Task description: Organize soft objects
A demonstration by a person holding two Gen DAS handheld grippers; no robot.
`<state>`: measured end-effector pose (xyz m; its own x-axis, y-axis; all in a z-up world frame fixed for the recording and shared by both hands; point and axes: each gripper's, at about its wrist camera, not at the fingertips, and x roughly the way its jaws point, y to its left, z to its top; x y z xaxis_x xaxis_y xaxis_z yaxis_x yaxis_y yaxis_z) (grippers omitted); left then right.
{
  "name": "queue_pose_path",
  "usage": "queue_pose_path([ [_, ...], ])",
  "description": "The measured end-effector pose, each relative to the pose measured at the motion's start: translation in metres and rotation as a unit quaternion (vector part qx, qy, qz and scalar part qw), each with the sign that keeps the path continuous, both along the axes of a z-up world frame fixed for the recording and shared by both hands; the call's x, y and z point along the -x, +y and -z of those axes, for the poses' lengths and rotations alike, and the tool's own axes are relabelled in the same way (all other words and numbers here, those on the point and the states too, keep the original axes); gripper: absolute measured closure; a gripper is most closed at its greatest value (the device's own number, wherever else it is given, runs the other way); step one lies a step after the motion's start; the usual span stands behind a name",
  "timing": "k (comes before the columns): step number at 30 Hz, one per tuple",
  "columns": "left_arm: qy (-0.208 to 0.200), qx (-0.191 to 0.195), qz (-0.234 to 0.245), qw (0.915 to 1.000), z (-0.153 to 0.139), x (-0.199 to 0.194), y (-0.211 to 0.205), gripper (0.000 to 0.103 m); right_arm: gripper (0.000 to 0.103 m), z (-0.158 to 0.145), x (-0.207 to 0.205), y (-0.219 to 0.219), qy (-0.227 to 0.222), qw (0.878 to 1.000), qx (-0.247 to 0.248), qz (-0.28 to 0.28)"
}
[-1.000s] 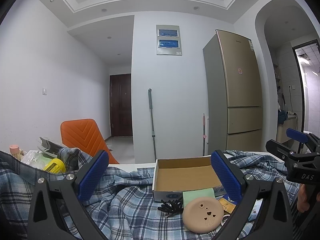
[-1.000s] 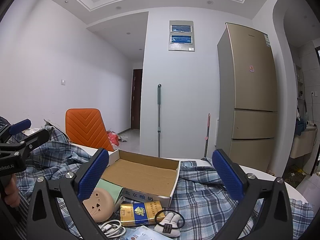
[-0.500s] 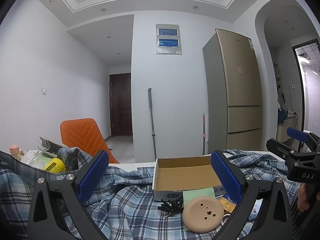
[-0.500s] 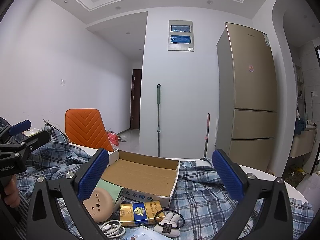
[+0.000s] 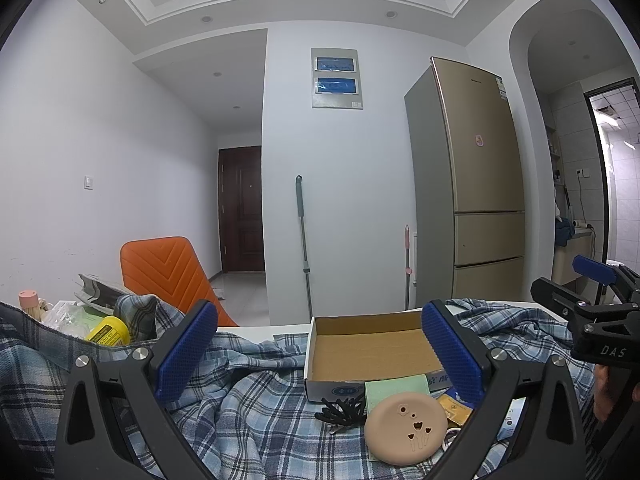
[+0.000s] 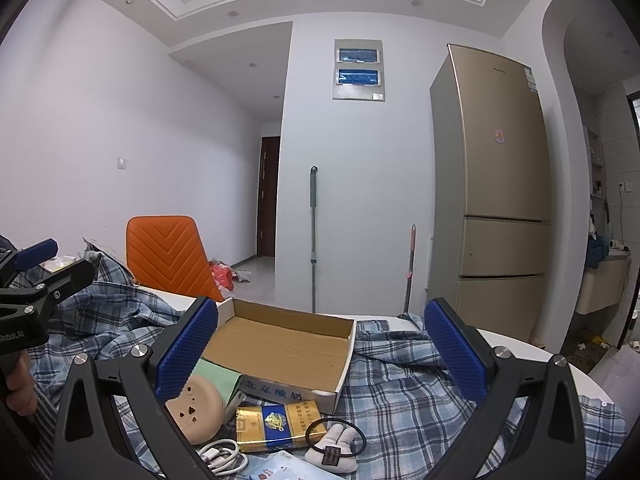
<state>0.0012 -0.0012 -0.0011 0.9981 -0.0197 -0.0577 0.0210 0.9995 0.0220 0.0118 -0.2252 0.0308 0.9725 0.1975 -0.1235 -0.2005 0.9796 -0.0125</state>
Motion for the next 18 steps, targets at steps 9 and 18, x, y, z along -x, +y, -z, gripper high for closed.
queue_pose_path([
  [9,0.01,-0.004,-0.016,0.9998,0.001,-0.003,0.0,0.0,0.0,0.002,-0.005,0.015,0.015,0.999,0.034,-0.009],
  [18,0.01,-0.007,-0.01,0.9999,0.001,-0.005,-0.003,0.0,0.0,0.006,-0.013,0.016,0.045,0.998,0.04,-0.009],
])
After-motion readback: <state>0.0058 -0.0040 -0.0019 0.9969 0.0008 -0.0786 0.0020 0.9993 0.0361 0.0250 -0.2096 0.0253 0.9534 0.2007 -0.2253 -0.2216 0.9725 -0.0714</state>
